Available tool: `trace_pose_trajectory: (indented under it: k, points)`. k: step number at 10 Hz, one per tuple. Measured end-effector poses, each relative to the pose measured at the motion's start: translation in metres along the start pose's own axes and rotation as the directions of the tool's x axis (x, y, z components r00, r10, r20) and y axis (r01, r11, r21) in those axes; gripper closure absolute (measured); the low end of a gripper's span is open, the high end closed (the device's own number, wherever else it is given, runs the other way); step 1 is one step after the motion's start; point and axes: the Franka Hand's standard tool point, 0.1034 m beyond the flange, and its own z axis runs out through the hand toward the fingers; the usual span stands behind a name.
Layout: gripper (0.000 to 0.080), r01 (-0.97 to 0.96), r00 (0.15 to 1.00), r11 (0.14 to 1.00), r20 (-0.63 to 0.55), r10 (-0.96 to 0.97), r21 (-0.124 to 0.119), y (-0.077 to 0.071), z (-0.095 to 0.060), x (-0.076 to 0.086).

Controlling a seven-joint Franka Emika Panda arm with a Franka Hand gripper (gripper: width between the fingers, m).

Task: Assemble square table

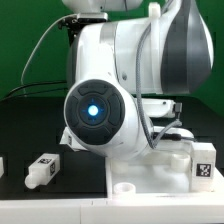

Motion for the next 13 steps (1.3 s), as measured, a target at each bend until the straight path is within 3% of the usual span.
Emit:
trace_pose_trajectory:
  k: [1,5,7,8,9,11,13]
  points:
    - [0.015,0.003,1.0,1.0,-0.002,-0.003,0.002,-0.002,0.009,-0.001]
    - [0.015,0.001,1.0,1.0,0.001,-0.001,0.007,0.001,0.014,-0.001]
    - [0.0423,-0.001,1.0,1.0,0.001,0.001,0.009,0.002,0.014,0.0]
    - [0.0423,-0.002,1.0,1.0,0.001,0.002,0.009,0.002,0.014,0.0]
    - [0.0517,-0.002,1.0,1.0,0.001,0.002,0.01,0.002,0.014,0.0]
    - [0.0517,-0.002,1.0,1.0,0.013,0.002,0.012,0.003,0.009,-0.005]
    - [0.0517,0.007,1.0,1.0,0.011,-0.007,0.021,0.002,-0.017,-0.023]
